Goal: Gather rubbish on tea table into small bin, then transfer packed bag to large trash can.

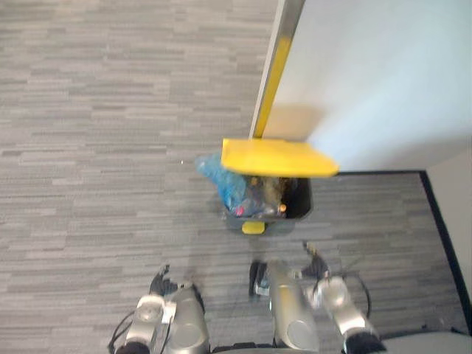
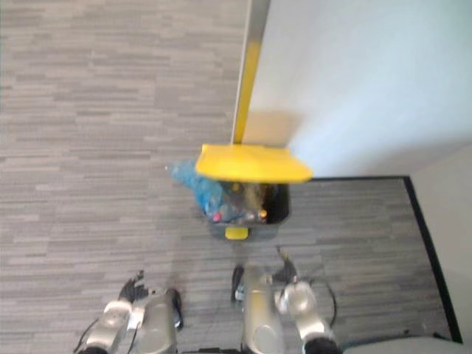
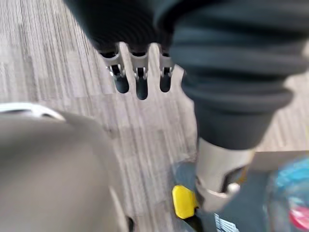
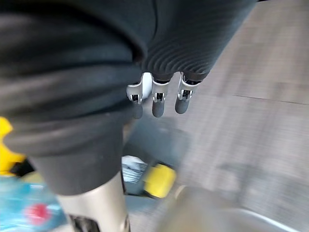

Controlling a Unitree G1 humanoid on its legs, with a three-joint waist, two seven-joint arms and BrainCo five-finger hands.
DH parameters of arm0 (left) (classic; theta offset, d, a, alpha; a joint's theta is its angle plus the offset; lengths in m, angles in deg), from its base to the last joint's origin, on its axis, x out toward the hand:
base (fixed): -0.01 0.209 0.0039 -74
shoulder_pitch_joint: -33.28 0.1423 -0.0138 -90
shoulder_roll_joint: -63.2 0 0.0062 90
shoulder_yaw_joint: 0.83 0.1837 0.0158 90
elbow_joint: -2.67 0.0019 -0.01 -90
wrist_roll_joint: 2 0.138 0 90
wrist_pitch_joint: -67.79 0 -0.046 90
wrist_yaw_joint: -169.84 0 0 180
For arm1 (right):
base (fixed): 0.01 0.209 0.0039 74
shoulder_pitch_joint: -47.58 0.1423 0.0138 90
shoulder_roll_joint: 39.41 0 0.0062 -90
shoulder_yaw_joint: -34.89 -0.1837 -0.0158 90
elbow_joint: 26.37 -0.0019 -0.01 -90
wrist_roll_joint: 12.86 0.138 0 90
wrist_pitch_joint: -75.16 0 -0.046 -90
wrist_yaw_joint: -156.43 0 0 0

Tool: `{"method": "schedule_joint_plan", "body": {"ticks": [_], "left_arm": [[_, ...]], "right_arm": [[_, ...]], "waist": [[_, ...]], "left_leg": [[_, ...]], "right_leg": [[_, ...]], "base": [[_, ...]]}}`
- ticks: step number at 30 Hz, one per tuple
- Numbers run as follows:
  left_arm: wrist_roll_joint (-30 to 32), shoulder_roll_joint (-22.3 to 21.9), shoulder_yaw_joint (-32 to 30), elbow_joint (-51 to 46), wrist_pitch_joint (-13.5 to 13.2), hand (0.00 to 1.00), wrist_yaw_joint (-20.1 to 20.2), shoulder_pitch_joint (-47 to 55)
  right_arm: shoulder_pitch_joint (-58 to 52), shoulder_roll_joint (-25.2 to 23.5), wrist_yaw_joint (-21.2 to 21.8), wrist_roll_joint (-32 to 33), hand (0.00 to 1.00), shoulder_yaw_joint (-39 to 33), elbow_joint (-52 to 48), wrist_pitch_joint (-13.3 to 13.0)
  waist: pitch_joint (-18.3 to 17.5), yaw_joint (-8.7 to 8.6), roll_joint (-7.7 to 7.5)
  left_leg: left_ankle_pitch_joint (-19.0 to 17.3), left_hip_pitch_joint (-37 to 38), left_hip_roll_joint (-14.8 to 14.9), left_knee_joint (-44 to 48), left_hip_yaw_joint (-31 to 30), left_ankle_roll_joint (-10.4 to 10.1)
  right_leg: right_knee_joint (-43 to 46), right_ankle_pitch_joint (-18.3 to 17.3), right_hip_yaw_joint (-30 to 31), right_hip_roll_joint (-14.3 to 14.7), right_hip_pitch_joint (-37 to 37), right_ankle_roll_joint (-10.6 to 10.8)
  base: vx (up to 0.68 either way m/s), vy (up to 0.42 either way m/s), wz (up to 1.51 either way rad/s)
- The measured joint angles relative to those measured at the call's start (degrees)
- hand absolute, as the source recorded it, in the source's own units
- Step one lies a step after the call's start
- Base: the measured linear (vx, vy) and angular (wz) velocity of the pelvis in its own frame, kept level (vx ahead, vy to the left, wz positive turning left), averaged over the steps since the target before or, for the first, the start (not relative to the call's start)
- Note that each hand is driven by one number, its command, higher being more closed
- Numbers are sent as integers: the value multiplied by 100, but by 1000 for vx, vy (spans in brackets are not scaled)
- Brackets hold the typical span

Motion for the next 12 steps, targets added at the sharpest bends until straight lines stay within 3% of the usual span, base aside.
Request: {"method": "schedule_joint_plan", "body": {"ticks": [1,2,3,7,9,12], "left_arm": [[16,-108,-29,-8,-22,0,7,43],[68,-157,-70,-9,-16,0,4,106],[87,-194,-95,52,-30,0,-16,7],[96,-560,-124,523,-46,0,-78,-193],[96,-580,-127,715,-21,0,-94,-175],[98,-535,-160,845,-13,0,-101,-124]], "right_arm": [[20,-72,-17,15,0,-117,30,-11],[-177,-254,-104,94,0,-297,156,-42],[-179,-276,-151,173,0,-323,349,-32],[67,-154,-240,539,0,-754,1274,21],[101,-133,-253,642,0,-920,1427,53],[143,-133,-286,648,0,-1007,1607,63]], "waist": [[-60,64,-9],[-311,-34,-301],[-340,-20,-343],[-732,-54,126],[-806,-75,262],[-831,-81,289]], "left_leg": [[53,113,20,-147,84,-33],[154,331,-237,-337,358,-68],[164,381,-257,-373,445,-86],[538,588,-221,-1115,688,-121],[654,650,-231,-1320,673,-106],[726,847,-244,-1464,645,-101]], "right_leg": [[585,-160,-80,-101,-72,-143],[442,-534,176,-413,355,205],[156,-653,300,-337,474,-44],[-771,-75,496,-110,582,-13],[-1124,112,469,-88,747,-3],[-1414,209,395,-89,1047,16]], "base": [[73,43,-104],[108,7,-63],[100,-13,-62],[45,38,-43],[96,58,-1],[48,34,9]]}}
